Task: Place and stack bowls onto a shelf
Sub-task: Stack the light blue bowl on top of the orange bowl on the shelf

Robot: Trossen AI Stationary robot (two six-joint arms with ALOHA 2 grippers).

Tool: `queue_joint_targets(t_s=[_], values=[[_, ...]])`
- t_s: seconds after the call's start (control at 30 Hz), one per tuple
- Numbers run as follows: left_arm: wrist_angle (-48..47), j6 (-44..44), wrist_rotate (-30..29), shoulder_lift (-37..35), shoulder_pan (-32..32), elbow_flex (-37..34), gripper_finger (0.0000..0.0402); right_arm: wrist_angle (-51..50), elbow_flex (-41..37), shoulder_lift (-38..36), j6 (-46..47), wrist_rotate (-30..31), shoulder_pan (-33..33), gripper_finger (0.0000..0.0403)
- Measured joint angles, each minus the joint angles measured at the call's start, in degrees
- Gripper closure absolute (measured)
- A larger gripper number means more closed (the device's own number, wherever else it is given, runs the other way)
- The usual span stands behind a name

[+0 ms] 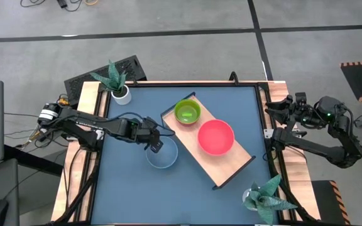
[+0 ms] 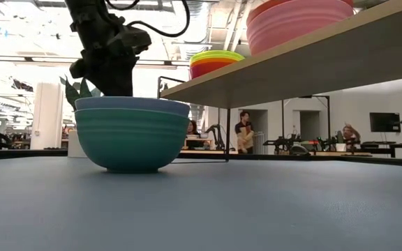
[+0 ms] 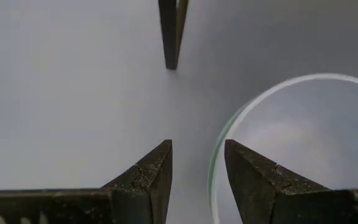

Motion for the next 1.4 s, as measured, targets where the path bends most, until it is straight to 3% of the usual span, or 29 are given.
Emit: queue_joint_targets(t_s=[0.63, 1.1, 1.4], values=[[6.5, 0.8, 5.2, 0.1, 0.1, -2.1, 0.0271, 0.0, 0.0, 0.0, -0.2, 0.0, 0.0, 0.0158], [6.0, 0.0, 3.2, 0.1, 0.1, -2.5, 0.0271, 0.0, 0.0, 0.0, -0.1, 0.0, 0.0, 0.0158], [6.9, 1.9, 5.4, 2.5, 0.1, -2.5, 0.0306, 0.0, 0.0, 0.0, -0.1, 0.0, 0.0, 0.0158]])
